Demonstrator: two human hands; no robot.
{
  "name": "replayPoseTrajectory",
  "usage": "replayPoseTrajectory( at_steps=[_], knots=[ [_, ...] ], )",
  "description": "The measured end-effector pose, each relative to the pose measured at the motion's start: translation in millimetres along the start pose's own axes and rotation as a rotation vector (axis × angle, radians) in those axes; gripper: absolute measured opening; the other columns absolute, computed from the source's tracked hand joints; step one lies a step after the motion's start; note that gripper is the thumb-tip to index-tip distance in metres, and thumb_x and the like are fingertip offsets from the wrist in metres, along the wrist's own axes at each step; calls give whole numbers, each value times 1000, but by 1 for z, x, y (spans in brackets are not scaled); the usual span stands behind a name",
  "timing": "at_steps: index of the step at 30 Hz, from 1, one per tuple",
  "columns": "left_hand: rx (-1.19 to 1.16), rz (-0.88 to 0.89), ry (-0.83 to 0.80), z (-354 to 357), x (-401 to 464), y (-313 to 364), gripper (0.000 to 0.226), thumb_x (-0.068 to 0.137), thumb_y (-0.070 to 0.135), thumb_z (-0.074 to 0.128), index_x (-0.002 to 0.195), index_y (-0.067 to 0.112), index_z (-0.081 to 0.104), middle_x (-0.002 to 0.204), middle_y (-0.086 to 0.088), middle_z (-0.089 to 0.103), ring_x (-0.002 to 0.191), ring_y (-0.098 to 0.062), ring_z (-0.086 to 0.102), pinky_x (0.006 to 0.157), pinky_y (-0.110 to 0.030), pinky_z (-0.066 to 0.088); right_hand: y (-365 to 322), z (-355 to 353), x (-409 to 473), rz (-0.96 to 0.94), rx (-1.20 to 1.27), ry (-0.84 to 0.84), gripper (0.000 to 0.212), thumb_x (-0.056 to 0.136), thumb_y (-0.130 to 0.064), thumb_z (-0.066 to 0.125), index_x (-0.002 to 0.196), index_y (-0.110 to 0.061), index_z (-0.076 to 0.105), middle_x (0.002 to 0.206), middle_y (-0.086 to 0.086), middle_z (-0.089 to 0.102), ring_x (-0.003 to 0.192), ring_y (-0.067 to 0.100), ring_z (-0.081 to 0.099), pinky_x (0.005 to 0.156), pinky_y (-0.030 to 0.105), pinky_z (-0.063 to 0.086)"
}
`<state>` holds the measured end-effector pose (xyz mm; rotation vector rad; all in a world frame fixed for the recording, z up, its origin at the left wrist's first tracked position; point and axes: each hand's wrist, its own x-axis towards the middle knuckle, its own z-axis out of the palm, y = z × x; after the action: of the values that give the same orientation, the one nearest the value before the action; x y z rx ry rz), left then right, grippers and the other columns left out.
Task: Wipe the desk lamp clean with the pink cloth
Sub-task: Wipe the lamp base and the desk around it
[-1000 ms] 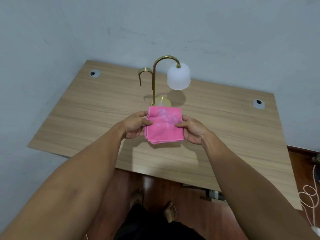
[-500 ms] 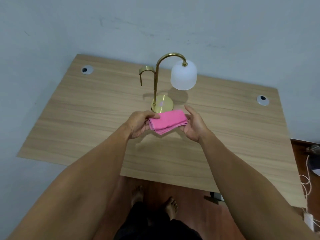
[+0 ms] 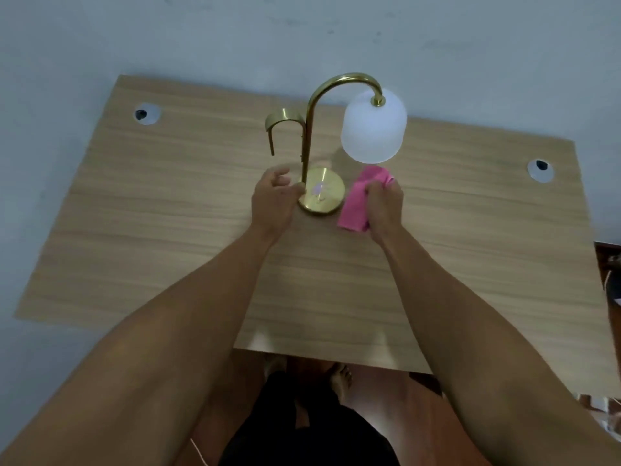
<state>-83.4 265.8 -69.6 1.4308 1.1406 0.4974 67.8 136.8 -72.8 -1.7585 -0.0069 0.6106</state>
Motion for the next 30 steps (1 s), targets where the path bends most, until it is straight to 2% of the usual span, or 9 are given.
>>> replayPoseTrajectory(
  at_steps=[2,7,9,12,14,16,19,22,30],
  knots=[
    [105,170,23,1,9,6,48,85,23,80,131,17,65,108,3,68,93,-6,65,82,-10,52,-8,11,15,-152,-227,30,20,96,-24,56,103,-8,65,97,8,72,92,28,69,73,37,51],
    [129,392,50,10,17,17,40,87,27,80,125,18,70,96,4,71,78,5,70,82,-28,63,-16,40,39,-429,-394,-133,25,98,-13,67,121,-11,74,127,5,73,122,17,63,103,28,50],
    [89,400,55,12,15,19,42,86,39,79,125,30,67,93,11,73,79,2,74,77,-27,64,-13,48,47,-472,-525,-185,25,98,-7,64,120,-12,75,123,1,73,116,5,59,108,27,45],
    [66,421,87,14,10,25,35,89,50,73,121,44,62,90,30,70,79,7,72,70,-18,60,-11,55,55,-437,-706,-304,32,102,-1,48,122,-9,72,118,11,74,107,19,69,98,40,56],
    [127,505,107,15,11,26,27,95,45,68,120,36,62,90,26,71,83,6,72,71,-22,62,-10,55,54,-461,-711,-404,32,101,3,46,111,-7,75,92,7,75,79,2,74,73,21,61],
    [206,587,104,16,14,25,19,100,38,63,115,27,62,98,13,75,86,-2,73,73,-35,64,-10,55,51,-539,-769,-413,31,95,6,48,99,-6,77,75,-8,63,69,-9,64,69,7,51],
    [289,649,82,13,16,26,18,102,33,59,111,18,62,98,1,76,77,-14,73,68,-40,62,-9,56,39,-648,-798,-449,30,88,8,48,93,-3,76,81,3,63,80,0,61,81,22,52],
    [332,689,61,9,18,29,21,101,27,59,110,8,62,94,0,73,77,-19,71,68,-41,59,-6,58,35,-750,-866,-486,34,91,6,50,107,0,79,105,22,70,100,35,66,88,46,54],
    [338,699,27,7,21,29,23,101,25,59,110,4,61,91,6,68,83,-9,67,68,-35,58,-12,48,40,-876,-964,-654,43,85,12,52,116,-1,79,118,18,74,115,34,66,99,42,53]
  ],
)
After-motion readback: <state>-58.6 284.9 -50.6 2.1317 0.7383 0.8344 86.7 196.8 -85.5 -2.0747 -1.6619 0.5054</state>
